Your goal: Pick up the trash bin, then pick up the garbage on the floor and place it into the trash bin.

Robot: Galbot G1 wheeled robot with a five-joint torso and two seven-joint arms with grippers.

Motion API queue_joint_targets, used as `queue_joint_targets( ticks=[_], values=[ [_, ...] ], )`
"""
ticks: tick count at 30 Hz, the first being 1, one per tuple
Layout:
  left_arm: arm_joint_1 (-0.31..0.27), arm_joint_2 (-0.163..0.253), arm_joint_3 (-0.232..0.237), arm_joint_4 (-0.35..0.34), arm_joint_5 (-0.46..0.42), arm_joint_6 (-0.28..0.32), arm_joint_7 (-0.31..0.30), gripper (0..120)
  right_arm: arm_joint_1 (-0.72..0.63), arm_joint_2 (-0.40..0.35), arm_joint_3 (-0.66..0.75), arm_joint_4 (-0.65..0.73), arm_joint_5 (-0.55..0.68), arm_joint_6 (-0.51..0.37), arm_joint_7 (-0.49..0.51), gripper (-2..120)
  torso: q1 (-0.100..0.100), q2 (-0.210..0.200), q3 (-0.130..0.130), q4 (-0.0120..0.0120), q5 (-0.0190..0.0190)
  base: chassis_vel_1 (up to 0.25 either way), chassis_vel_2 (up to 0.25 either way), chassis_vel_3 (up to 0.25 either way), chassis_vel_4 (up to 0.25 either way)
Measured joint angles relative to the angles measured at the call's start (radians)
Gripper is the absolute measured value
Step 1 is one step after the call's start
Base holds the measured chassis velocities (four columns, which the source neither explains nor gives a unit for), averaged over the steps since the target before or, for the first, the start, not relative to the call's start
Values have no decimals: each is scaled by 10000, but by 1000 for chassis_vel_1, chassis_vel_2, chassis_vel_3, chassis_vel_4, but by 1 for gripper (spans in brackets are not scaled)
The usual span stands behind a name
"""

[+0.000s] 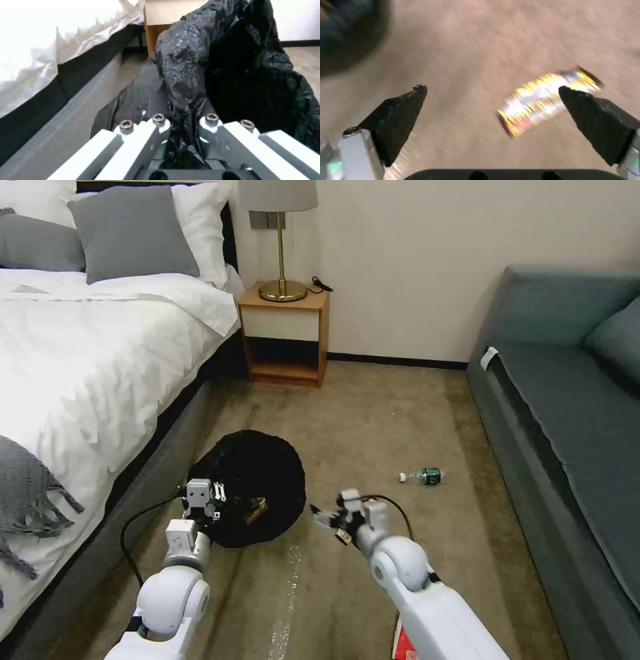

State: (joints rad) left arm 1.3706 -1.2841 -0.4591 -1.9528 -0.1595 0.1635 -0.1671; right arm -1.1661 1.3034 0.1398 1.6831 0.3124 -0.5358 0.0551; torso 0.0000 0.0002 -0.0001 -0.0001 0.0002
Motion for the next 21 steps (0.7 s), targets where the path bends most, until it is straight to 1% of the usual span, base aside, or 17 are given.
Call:
queue_joint_targets(
  ticks=[3,4,11,18,21],
  values=[
    [51,12,11,-12,26,-18,-1,4,-357,-152,208,64,-321,-188,10,100,0,0,0,0,0,0,0,0,0],
    [121,17,33,-63,52,-28,-2,4,-659,-259,354,115,-457,-479,170,100,-1,0,0,0,0,0,0,0,0],
    [336,15,48,-278,42,-30,-4,4,-1573,-530,596,45,-975,-829,784,100,0,0,0,0,0,0,0,0,0],
    [434,53,36,-324,82,-30,-21,4,-2190,-851,774,306,-1007,-1299,1319,100,0,0,0,1,-2,0,0,0,0],
    [459,202,2,-369,64,-17,-47,4,-2633,-1059,843,383,-1022,-1342,1552,100,0,0,-1,0,-1,0,0,0,0]
  ],
)
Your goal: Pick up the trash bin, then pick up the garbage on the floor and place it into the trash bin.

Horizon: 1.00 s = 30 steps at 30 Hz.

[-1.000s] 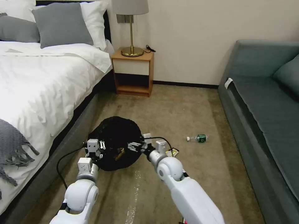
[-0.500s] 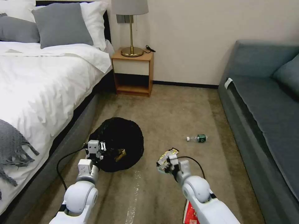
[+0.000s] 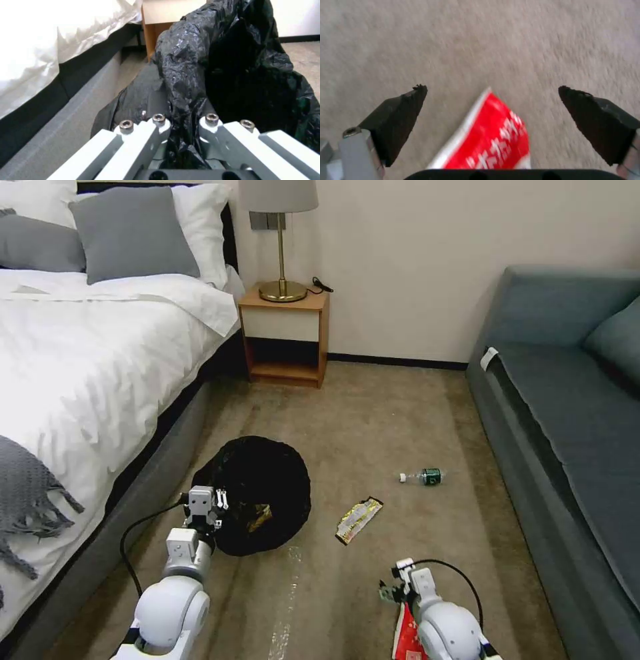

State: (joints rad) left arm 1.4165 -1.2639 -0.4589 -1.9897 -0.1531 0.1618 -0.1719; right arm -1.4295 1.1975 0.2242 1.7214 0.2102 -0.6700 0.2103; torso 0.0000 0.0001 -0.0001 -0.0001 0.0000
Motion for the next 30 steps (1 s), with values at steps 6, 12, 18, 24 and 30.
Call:
queue_joint_targets(
  ticks=[6,12,18,24,30],
  values=[
    [-36,139,-82,3,-128,52,-13,4,-255,-134,170,106,315,-202,234,100,0,0,0,1,0,0,0,0,0],
    [-64,289,-136,38,-318,99,-16,4,-446,-186,291,-85,755,-560,465,100,0,-1,1,1,0,0,0,0,0],
    [-179,316,-111,189,-415,101,-14,4,-505,12,349,-380,935,-652,479,100,0,-2,1,2,0,0,0,0,0],
    [-196,305,23,299,-395,91,-7,4,-331,102,466,-881,1026,-623,428,100,0,-2,1,2,-2,0,0,0,0],
    [-122,302,140,351,-301,43,11,4,-219,99,568,-1432,858,-308,144,96,0,-1,1,1,-1,0,0,0,0]
  ],
)
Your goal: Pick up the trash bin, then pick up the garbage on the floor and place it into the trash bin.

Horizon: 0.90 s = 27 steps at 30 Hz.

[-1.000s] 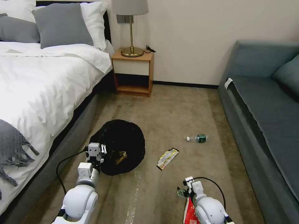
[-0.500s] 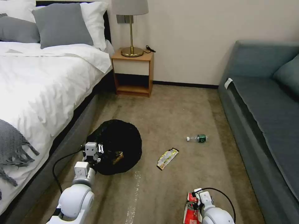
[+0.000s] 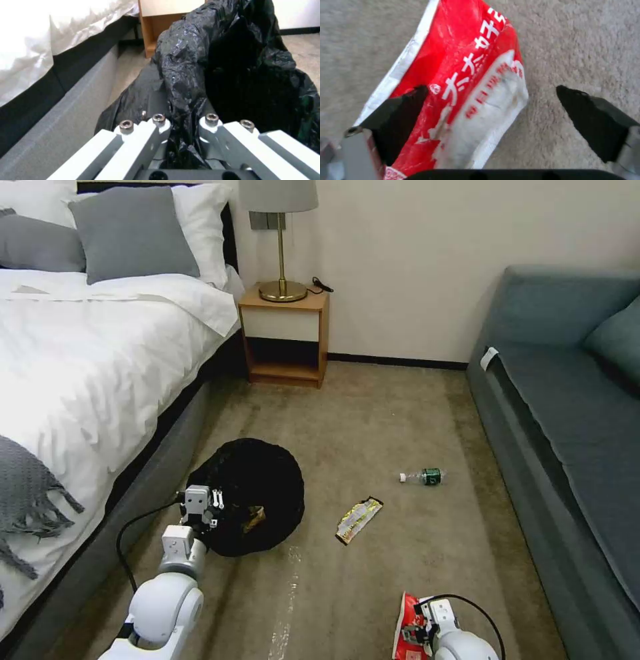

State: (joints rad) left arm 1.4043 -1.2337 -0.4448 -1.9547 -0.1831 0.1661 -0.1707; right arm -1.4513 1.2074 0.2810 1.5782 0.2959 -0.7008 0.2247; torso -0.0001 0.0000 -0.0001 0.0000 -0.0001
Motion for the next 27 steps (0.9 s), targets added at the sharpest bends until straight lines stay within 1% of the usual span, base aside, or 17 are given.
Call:
queue_joint_targets(
  ticks=[2,3,4,7,18,27],
  values=[
    [32,7,21,17,26,-15,9,4,2,3,0,-70,-84,106,-86,96,0,1,-1,-1,-7,0,0,0,0],
    [65,22,37,30,48,-31,18,4,-4,9,2,-120,-137,177,-164,93,-1,3,-1,-2,-16,0,0,0,0],
    [83,39,40,41,60,-42,19,4,-11,13,13,-146,-176,213,-216,92,-1,3,-2,-3,-16,0,0,0,0],
    [82,66,42,43,65,-51,20,4,-12,34,34,-187,-274,263,-290,92,-1,4,-2,-3,-9,0,0,0,0],
    [63,52,136,48,77,-69,26,4,-57,176,85,-255,-510,380,-347,92,-1,4,-1,-3,-6,0,0,0,0],
    [77,69,91,54,57,-138,31,4,38,101,174,-101,-546,377,-496,90,0,-3,2,5,16,0,0,0,0]
  ],
)
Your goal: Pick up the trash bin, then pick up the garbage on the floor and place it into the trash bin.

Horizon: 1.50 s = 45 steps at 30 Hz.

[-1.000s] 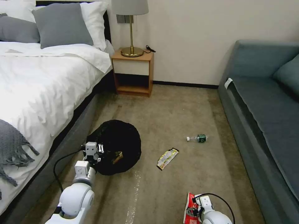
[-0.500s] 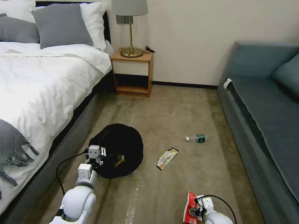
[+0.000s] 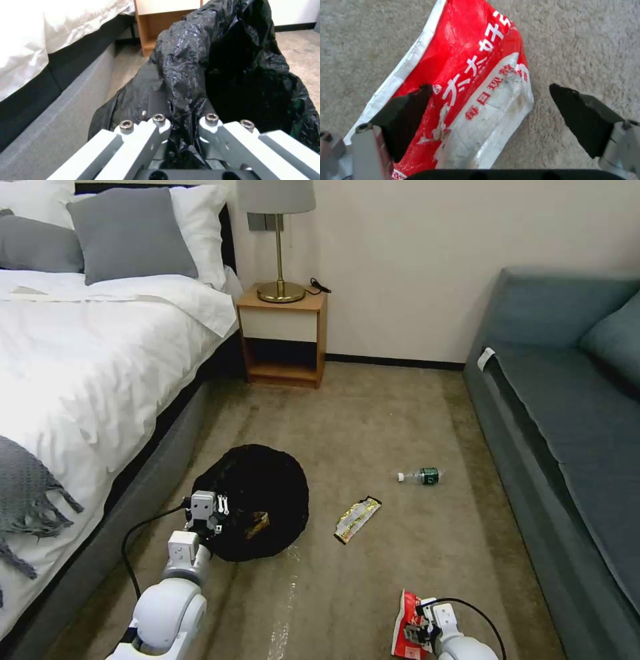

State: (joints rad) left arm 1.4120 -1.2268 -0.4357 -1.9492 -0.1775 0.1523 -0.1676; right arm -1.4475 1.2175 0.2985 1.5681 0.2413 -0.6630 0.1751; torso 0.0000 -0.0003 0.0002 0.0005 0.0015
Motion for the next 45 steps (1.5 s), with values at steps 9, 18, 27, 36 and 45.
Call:
queue_joint_targets(
  ticks=[9,18,27,36,45],
  values=[
    [2,36,-51,-3,-47,-24,21,4,139,-175,101,240,37,-7,-15,61,0,-2,1,-3,-12,0,0,0,0],
    [-46,-3,-35,75,-50,-53,53,4,235,-182,69,340,93,0,-122,28,0,-1,-1,-4,-15,0,0,0,0],
    [-98,45,-62,146,-97,-66,84,4,227,-31,1,157,-12,106,-255,0,0,1,-1,-5,-16,0,0,0,0],
    [-136,63,-68,193,-128,-66,91,4,273,52,-5,100,-34,195,-302,0,0,2,-1,-5,-16,0,0,0,0],
    [-156,50,-27,223,-133,-81,135,4,470,107,232,324,27,381,-325,0,1,3,-2,-5,-16,0,0,0,0]
  ],
)
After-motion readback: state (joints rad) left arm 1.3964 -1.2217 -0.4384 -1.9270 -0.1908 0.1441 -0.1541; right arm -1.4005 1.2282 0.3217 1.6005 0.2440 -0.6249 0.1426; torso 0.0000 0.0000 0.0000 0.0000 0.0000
